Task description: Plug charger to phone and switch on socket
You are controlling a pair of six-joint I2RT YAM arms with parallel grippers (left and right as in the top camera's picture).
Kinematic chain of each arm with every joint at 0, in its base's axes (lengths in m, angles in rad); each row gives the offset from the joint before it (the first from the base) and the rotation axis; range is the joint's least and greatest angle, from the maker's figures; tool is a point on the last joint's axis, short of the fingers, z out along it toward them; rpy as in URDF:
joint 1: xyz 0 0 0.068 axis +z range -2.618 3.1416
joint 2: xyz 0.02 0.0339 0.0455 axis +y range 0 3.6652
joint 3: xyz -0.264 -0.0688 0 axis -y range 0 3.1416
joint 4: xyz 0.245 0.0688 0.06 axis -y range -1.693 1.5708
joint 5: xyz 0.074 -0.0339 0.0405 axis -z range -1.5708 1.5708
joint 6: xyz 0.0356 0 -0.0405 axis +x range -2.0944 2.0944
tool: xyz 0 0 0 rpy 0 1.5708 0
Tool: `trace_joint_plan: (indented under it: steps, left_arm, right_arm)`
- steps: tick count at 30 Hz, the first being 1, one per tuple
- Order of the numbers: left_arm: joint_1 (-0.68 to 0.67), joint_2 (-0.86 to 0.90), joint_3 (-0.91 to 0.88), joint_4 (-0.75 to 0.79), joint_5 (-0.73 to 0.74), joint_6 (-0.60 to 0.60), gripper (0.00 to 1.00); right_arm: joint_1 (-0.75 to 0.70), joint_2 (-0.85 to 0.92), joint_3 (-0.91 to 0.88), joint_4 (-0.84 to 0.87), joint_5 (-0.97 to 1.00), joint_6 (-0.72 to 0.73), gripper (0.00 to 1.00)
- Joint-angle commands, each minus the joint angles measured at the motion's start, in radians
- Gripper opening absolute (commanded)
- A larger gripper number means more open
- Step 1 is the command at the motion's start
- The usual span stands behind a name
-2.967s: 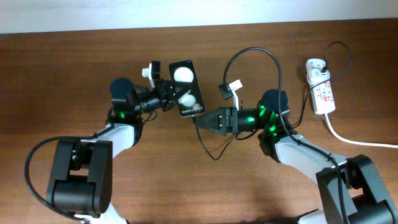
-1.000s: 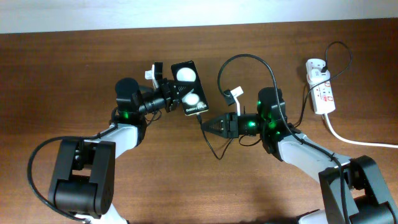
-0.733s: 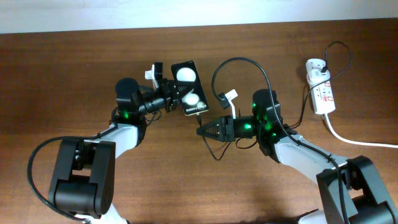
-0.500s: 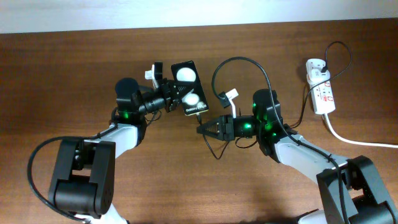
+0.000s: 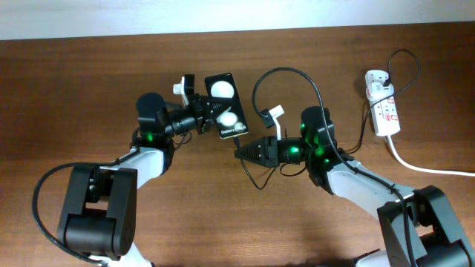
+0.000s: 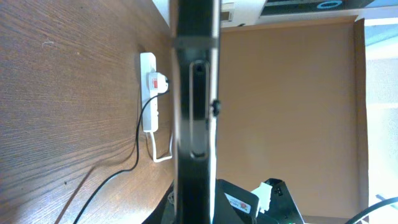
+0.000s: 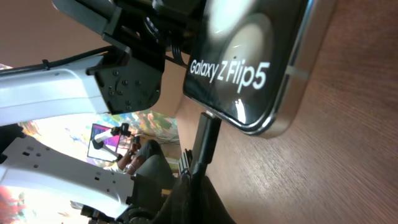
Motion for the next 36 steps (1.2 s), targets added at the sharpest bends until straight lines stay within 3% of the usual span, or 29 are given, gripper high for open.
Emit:
trace_joint_plan:
  steps: [1,10,14,17,18,20,21,28,30,33,36]
  left_arm:
    - [-0.005,-0.008,0.005,0.008,0.107,0.024,0.00]
    - [-0.012,-0.008,0.005,0.009,0.132,0.040,0.00]
    - [-0.011,-0.008,0.005,0.007,0.105,0.096,0.00]
    - [-0.011,-0.008,0.005,0.007,0.080,0.139,0.00]
    - [-0.009,-0.008,0.005,0.007,0.080,0.181,0.00]
    - [-0.006,-0.008,0.005,-0.021,0.076,0.244,0.00]
    - [-0.004,-0.008,0.005,-0.034,0.070,0.269,0.00]
    - [0.008,-0.008,0.005,-0.045,0.031,0.346,0.00]
    - [0.008,-0.008,0.005,-0.087,0.027,0.433,0.00]
    - [0.008,-0.008,0.005,-0.288,-0.018,0.639,0.00]
    - [0.008,-0.008,0.005,-0.393,-0.060,0.729,0.00]
  right_arm:
    - [-0.002,-0.013,0.006,0.044,0.057,0.025,0.04]
    - [-0.002,-0.013,0.008,0.044,0.079,0.043,0.04]
    - [-0.002,-0.013,0.008,0.045,-0.013,0.018,0.12]
    - [-0.002,-0.013,0.008,0.047,-0.082,0.015,0.40]
    - [-0.003,-0.014,0.008,0.049,-0.095,0.015,0.61]
    - [-0.011,-0.014,0.008,0.050,-0.112,0.011,0.89]
    - [-0.021,-0.014,0.008,0.044,-0.123,0.011,0.97]
    - [-0.130,-0.014,0.008,-0.118,-0.053,-0.058,0.99]
    - [-0.167,-0.014,0.008,-0.145,-0.010,-0.065,0.99]
    - [-0.199,-0.015,0.008,-0.144,0.029,-0.064,0.99]
    - [-0.200,-0.015,0.008,-0.145,0.044,-0.069,0.99]
